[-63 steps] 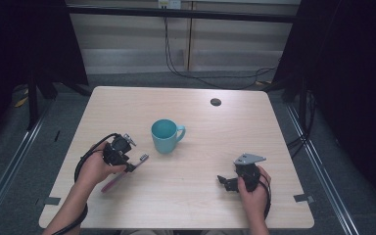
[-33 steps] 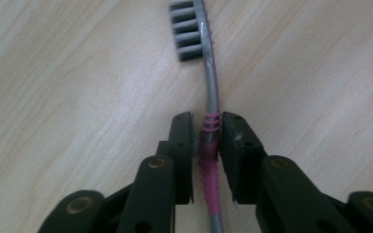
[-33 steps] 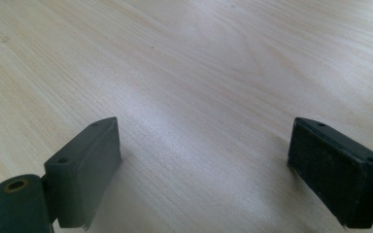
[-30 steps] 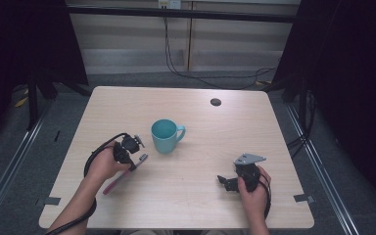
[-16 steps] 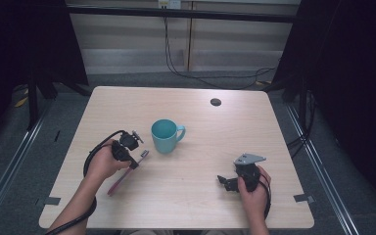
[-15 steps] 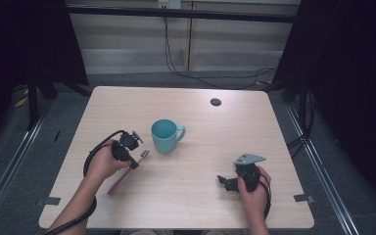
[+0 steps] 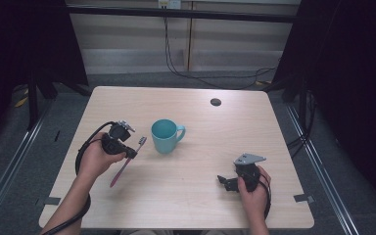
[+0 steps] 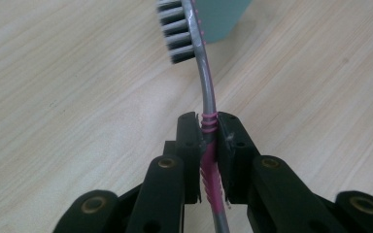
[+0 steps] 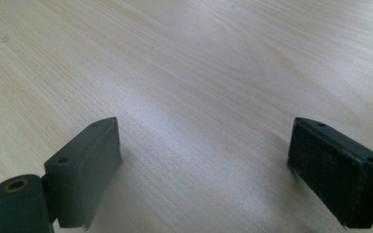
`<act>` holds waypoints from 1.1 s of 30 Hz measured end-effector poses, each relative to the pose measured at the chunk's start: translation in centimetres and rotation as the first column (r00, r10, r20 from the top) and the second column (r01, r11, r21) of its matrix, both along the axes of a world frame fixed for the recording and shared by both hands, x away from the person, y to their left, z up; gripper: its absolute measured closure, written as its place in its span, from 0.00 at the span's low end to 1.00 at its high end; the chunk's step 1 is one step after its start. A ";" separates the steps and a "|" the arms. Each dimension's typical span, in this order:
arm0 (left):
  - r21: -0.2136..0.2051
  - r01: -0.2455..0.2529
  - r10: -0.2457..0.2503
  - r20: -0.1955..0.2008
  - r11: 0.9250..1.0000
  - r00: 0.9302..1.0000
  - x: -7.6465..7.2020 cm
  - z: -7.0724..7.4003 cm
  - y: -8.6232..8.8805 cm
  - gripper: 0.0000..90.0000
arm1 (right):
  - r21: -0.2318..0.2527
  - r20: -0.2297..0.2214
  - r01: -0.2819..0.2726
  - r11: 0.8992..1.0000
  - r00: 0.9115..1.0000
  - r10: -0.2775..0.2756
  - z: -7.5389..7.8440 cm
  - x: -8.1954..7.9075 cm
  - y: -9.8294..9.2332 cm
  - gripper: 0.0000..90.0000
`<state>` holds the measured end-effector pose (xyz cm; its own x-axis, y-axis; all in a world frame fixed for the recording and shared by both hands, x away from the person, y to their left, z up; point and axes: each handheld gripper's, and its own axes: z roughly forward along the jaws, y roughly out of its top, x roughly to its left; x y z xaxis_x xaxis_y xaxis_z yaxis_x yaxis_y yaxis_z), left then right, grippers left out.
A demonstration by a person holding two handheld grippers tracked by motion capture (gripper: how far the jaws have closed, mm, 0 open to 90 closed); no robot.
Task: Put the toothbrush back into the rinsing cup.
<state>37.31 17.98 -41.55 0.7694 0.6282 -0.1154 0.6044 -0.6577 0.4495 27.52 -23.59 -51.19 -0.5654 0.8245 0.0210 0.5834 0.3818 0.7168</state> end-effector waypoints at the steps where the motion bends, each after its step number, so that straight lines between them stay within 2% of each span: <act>1: -0.010 -0.005 0.006 0.004 1.000 1.000 0.0 0.2 0.1 0.90 | 0.001 0.003 -0.002 1.000 1.000 0.002 0.0 0.0 0.0 0.12; 2: -0.024 -0.009 0.009 0.007 1.000 1.000 0.0 0.5 0.2 0.90 | 0.000 0.000 0.000 1.000 1.000 0.000 0.0 0.0 0.0 0.12; 5: -0.030 -0.007 0.008 0.025 1.000 1.000 -0.1 0.8 0.4 0.90 | 0.000 0.001 -0.001 1.000 1.000 0.001 0.0 0.0 0.0 0.12; 7: -0.054 -0.013 0.015 0.037 0.998 0.999 -0.1 1.2 0.6 0.90 | 0.000 0.002 -0.002 1.000 1.000 0.002 0.0 0.0 0.0 0.12; 8: -0.075 -0.032 0.036 0.045 0.997 0.998 -0.1 1.4 0.7 0.90 | 0.000 0.000 0.000 1.000 1.000 0.000 0.0 0.0 0.0 0.12; 9: -0.075 -0.032 0.036 0.045 0.997 0.998 -0.1 1.4 0.7 0.90 | 0.000 0.000 0.000 1.000 1.000 0.000 0.0 0.0 0.0 0.12; 10: -0.105 -0.049 0.054 0.050 0.993 0.997 -0.1 1.7 0.9 0.90 | 0.000 0.002 -0.001 1.000 1.000 0.001 0.0 0.0 0.0 0.12; 14: -0.121 -0.061 0.071 0.080 0.991 0.994 0.0 2.2 1.1 0.90 | 0.000 0.002 -0.001 1.000 1.000 0.001 0.0 0.0 0.0 0.12; 16: -0.150 -0.071 0.086 0.090 0.986 0.992 0.1 2.6 1.2 0.90 | 0.000 0.003 -0.002 1.000 1.000 0.002 0.0 0.0 0.0 0.12; 18: -0.143 -0.070 0.085 0.101 0.987 0.991 0.2 2.7 1.3 0.90 | 0.000 0.002 -0.001 1.000 1.000 0.001 0.0 0.0 0.0 0.12; 21: -0.159 -0.074 0.093 0.114 0.984 0.989 0.3 3.2 1.4 0.90 | 0.000 0.002 -0.002 1.000 1.000 0.002 0.0 0.0 0.0 0.12; 22: -0.166 -0.075 0.099 0.138 0.983 0.986 0.3 3.5 1.5 0.90 | 0.000 0.002 -0.002 1.000 1.000 0.002 0.0 0.0 0.0 0.12; 25: -0.175 -0.078 0.104 0.147 0.981 0.984 0.3 3.7 1.5 0.90 | 0.000 0.001 -0.001 1.000 1.000 0.001 0.0 0.0 0.0 0.12; 27: -0.191 -0.092 0.125 0.167 0.977 0.978 0.3 4.0 1.4 0.90 | 0.000 0.002 -0.002 1.000 1.000 0.002 0.0 0.0 0.0 0.12; 28: -0.191 -0.092 0.125 0.167 0.977 0.978 0.3 4.0 1.4 0.90 | 0.000 0.002 -0.002 1.000 1.000 0.002 0.0 0.0 0.0 0.12; 29: -0.202 -0.097 0.135 0.185 0.975 0.973 0.4 4.3 1.4 0.90 | 0.000 0.003 -0.003 1.000 1.000 0.003 0.0 0.0 0.0 0.12; 33: -0.218 -0.101 0.146 0.201 0.971 0.969 0.4 4.7 1.4 0.90 | 0.000 0.003 -0.002 1.000 1.000 0.002 0.0 0.0 0.0 0.12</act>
